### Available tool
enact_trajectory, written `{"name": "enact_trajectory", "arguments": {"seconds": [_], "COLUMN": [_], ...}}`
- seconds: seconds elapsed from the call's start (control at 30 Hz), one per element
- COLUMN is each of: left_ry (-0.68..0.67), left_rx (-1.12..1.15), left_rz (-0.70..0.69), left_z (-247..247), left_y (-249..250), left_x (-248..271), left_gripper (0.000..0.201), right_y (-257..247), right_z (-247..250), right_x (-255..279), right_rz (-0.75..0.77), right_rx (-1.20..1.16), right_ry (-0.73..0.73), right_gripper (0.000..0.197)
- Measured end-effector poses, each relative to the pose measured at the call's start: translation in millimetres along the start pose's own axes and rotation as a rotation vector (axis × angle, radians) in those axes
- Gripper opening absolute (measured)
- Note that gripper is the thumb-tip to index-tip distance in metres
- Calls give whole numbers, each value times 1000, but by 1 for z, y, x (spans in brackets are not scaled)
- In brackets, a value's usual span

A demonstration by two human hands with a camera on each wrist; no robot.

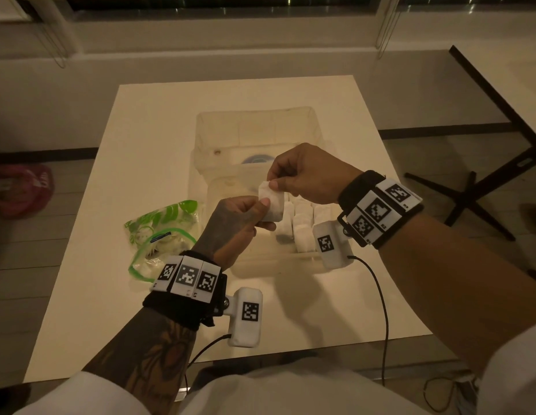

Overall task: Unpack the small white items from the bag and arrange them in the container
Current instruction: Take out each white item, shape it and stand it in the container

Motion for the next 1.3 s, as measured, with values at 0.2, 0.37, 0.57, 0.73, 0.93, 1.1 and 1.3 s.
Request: {"name": "enact_trajectory", "arguments": {"seconds": [0.2, 0.37, 0.57, 0.73, 0.93, 1.1, 1.3], "left_ry": [47, 175, 282, 345, 389, 405, 341], "left_rx": [-11, -23, -61, -117, -169, -235, -493], "left_rz": [68, 113, 159, 204, 232, 250, 250], "left_z": [7, 25, 52, 73, 86, 90, 91], "left_y": [-9, -17, -29, -44, -50, -56, -66], "left_x": [2, 6, 16, 25, 33, 36, 36], "left_gripper": [21, 23, 21, 21, 19, 22, 22], "right_y": [9, 24, 53, 69, 76, 72, 74], "right_z": [-6, -15, -48, -61, -64, -66, -66], "right_x": [-2, -6, -12, -21, -33, -40, -47], "right_rz": [-34, -92, -191, -275, -297, -286, -336], "right_rx": [25, 85, 214, 351, 514, 666, 731], "right_ry": [-29, -72, -208, -284, -276, -300, -260], "right_gripper": [6, 4, 11, 15, 11, 22, 27]}}
Point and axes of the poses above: each hand's wrist, its own x-axis away from the middle knuckle, its own z-axis out of the back of the hand, y = z × x, the point moved 5 cm from there along -x, towards the middle knuckle, and after that the axes turned 2 degrees about -z, right-handed, at the moved point
